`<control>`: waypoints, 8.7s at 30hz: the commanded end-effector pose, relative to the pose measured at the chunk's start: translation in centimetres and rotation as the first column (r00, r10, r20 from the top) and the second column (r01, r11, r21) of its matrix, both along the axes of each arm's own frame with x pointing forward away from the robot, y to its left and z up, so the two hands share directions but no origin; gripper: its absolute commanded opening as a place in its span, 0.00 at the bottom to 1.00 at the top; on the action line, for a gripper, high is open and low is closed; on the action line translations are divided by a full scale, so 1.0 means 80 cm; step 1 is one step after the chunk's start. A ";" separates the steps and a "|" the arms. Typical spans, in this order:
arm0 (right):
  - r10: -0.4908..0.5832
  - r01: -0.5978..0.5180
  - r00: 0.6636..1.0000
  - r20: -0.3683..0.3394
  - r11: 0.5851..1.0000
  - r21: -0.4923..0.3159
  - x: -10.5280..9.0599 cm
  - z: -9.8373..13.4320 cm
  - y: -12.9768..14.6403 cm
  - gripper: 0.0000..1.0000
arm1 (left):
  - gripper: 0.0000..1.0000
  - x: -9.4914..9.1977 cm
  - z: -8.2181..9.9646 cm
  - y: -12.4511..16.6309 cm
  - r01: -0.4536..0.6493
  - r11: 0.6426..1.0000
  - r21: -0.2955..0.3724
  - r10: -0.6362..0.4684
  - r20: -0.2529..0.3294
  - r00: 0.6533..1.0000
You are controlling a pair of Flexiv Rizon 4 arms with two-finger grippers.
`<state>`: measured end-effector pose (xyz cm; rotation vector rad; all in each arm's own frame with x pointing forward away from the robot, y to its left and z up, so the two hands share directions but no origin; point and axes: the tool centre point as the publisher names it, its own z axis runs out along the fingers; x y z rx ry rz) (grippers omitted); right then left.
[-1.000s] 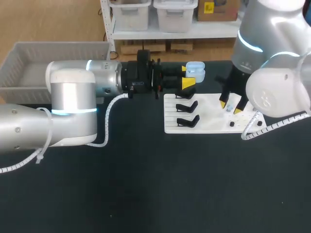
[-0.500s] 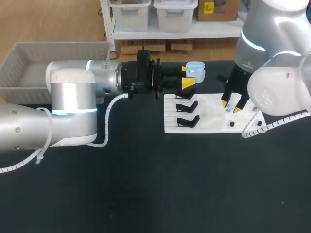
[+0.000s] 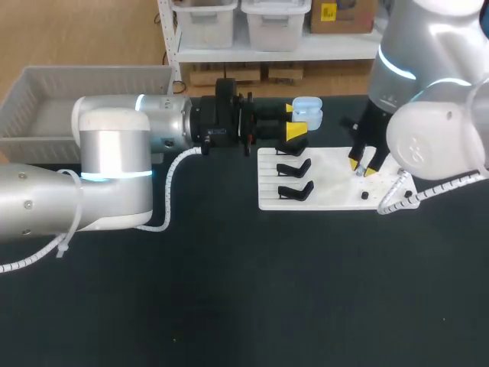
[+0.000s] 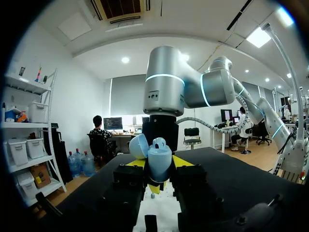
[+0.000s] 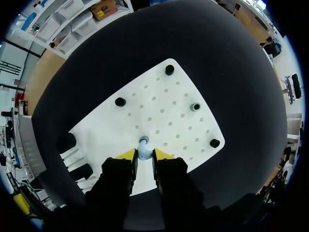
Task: Pick up each earbud case from the left stands, insert the matching earbuds, close the lid, and place the case in the box.
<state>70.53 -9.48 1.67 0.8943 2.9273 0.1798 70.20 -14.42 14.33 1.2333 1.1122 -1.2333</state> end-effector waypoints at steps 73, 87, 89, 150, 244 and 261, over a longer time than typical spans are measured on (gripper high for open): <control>0.540 -0.539 0.842 -0.009 0.841 0.051 -0.025 0.261 0.110 0.00 | 0.00 -0.002 0.000 0.000 -0.005 1.000 -0.001 0.005 0.002 1.000; 0.638 -0.637 0.770 -0.004 0.769 0.056 -0.034 0.249 0.132 0.00 | 0.00 -0.002 0.000 0.000 -0.005 1.000 -0.001 0.005 0.002 1.000; 0.646 -0.645 0.763 -0.001 0.762 0.058 -0.036 0.248 0.134 0.00 | 0.00 -0.002 0.000 0.000 -0.005 1.000 -0.001 0.005 0.002 1.000; 0.696 -0.693 0.717 -0.051 0.718 0.055 -0.019 0.216 0.144 0.00 | 0.00 -0.002 0.000 0.000 -0.005 1.000 -0.001 0.005 0.002 1.000; 0.491 -0.491 0.871 -0.001 0.871 -0.006 -0.023 0.212 0.067 1.00 | 0.00 -0.002 0.000 0.000 -0.005 1.000 -0.001 0.005 0.002 1.000; 0.489 -0.488 0.872 -0.026 0.872 0.011 -0.030 0.196 0.075 1.00 | 0.00 -0.002 0.000 0.000 -0.005 1.000 -0.001 0.005 0.002 1.000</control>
